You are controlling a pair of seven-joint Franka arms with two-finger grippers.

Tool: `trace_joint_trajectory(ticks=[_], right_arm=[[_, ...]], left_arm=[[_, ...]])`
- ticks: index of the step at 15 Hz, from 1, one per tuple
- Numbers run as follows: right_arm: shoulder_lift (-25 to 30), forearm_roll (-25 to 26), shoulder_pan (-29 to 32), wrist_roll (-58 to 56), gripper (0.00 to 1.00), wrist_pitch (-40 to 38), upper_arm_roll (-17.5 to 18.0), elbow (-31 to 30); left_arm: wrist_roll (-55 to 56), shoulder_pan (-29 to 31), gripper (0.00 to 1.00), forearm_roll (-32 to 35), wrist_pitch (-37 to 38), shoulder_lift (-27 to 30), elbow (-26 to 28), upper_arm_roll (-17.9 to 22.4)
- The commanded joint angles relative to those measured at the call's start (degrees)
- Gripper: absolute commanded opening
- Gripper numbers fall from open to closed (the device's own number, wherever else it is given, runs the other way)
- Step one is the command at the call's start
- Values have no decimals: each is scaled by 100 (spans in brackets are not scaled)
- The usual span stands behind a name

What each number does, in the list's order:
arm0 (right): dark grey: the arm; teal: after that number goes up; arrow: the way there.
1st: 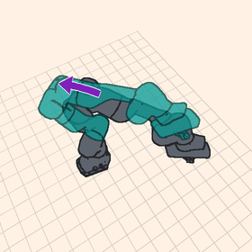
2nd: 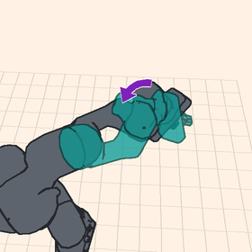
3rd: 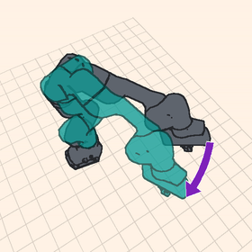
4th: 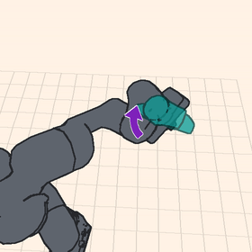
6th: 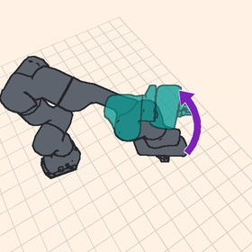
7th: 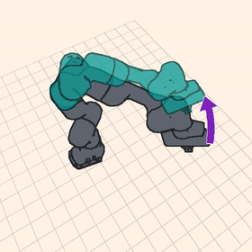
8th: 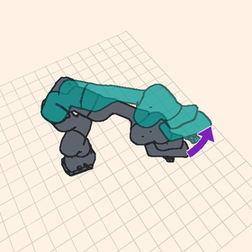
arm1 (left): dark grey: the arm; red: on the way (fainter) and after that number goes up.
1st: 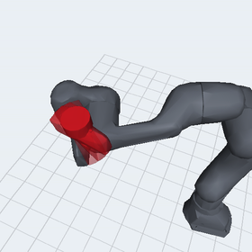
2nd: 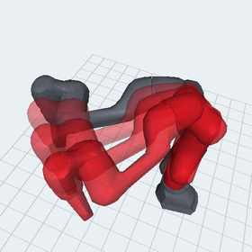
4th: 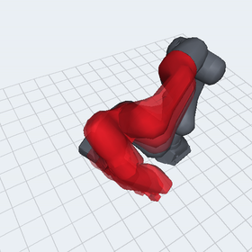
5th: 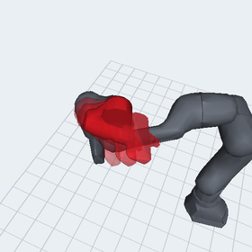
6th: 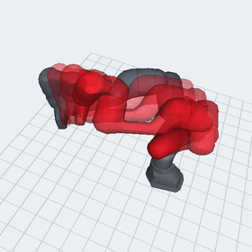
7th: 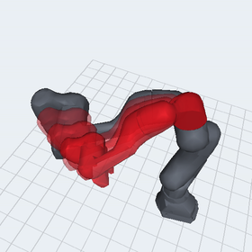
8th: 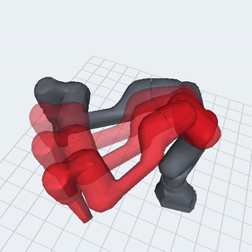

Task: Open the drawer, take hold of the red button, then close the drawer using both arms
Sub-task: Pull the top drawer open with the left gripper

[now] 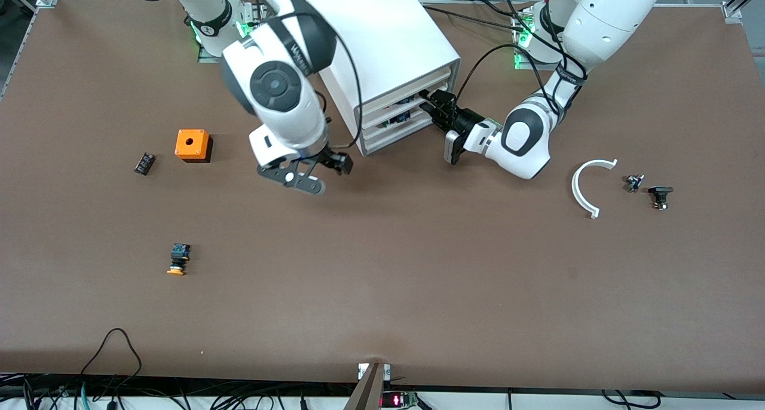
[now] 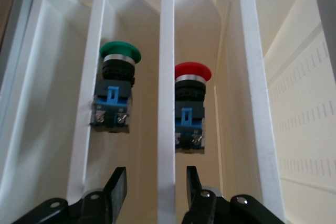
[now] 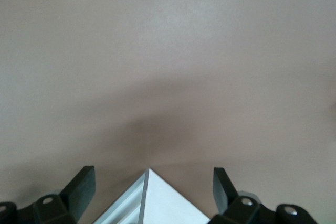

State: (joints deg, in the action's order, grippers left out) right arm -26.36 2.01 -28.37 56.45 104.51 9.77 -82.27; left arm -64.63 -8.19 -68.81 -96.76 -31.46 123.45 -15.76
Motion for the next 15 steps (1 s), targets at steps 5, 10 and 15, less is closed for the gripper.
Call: trace_joint_trajectory(ticks=[5,10,15], right_arm=[[166,28,-239,209,99,-229,-28,36],[166,19,-257,244,99,-229,-28,36],[88,89,-239,787,99,-150,-36,210]], left_arm=[[-164,98,0,-221,-10,43,101,-77],[177,309,0,-133,-19,52,-215,-15],[968,695,0,481,-54,-141,-1058,37]])
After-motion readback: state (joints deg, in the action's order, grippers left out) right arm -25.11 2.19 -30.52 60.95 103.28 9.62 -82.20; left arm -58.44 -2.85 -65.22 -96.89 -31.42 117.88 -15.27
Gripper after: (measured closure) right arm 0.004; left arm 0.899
